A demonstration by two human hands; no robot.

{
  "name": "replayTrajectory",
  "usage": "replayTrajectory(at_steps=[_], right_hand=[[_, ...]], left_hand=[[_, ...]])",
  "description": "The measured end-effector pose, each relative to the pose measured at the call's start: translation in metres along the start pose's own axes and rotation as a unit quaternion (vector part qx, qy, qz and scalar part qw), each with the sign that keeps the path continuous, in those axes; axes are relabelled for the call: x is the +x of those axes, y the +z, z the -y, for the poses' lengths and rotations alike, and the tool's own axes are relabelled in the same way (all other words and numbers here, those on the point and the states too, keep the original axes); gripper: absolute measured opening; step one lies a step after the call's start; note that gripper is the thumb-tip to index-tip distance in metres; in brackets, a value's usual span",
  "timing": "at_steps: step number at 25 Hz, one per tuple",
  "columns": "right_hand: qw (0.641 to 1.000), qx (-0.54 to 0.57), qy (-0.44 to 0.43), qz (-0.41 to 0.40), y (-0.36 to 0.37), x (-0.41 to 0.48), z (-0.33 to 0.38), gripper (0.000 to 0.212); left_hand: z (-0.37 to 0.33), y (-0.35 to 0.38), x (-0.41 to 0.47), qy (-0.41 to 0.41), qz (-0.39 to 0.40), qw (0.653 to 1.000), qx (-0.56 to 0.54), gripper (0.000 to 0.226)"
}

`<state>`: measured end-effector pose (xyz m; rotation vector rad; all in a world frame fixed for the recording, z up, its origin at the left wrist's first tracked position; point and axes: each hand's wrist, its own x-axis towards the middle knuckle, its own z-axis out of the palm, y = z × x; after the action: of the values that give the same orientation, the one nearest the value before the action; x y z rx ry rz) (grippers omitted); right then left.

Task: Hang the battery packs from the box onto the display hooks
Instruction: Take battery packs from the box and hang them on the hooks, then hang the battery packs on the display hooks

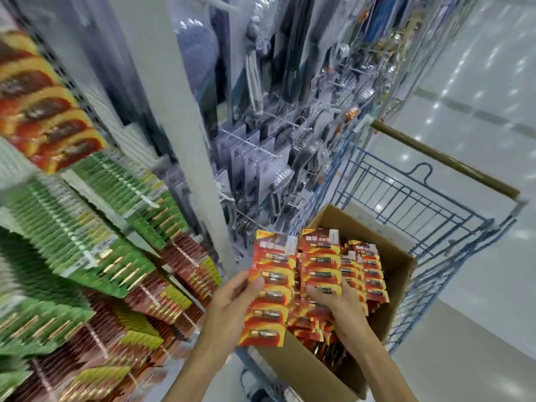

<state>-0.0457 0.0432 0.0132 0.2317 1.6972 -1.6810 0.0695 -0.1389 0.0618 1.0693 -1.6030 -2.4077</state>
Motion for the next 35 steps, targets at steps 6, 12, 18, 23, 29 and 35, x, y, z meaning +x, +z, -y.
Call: replayTrajectory(at_steps=[6, 12, 18, 23, 29, 35], right_hand=[[0.995, 0.076, -0.055, 0.031, 0.068, -0.078, 0.039, 0.027], [0.986, -0.015, -0.12, 0.113, 0.14, -0.123, 0.071, 0.031], [0.964, -0.024, -0.154, 0.216, 0.224, -0.133, 0.099, 0.031], [0.943, -0.017, -0.171, 0.285, 0.265, -0.143, 0.117, 0.028], [0.94, 0.043, -0.13, 0.312, 0.279, -0.159, 0.129, 0.017], [0.942, 0.042, -0.124, 0.309, 0.28, -0.162, 0.129, 0.015]], left_hand=[[-0.033, -0.043, -0.065, 0.07, -0.06, 0.992, -0.085, 0.061], [-0.066, -0.088, -0.125, 0.165, -0.173, 0.959, -0.154, 0.025], [-0.098, -0.138, -0.169, 0.241, -0.294, 0.901, -0.208, 0.03], [-0.126, -0.153, -0.194, 0.285, -0.341, 0.869, -0.217, 0.017], [-0.145, -0.156, -0.218, 0.343, -0.372, 0.828, -0.24, 0.018], [-0.156, -0.16, -0.224, 0.369, -0.394, 0.816, -0.207, 0.026]])
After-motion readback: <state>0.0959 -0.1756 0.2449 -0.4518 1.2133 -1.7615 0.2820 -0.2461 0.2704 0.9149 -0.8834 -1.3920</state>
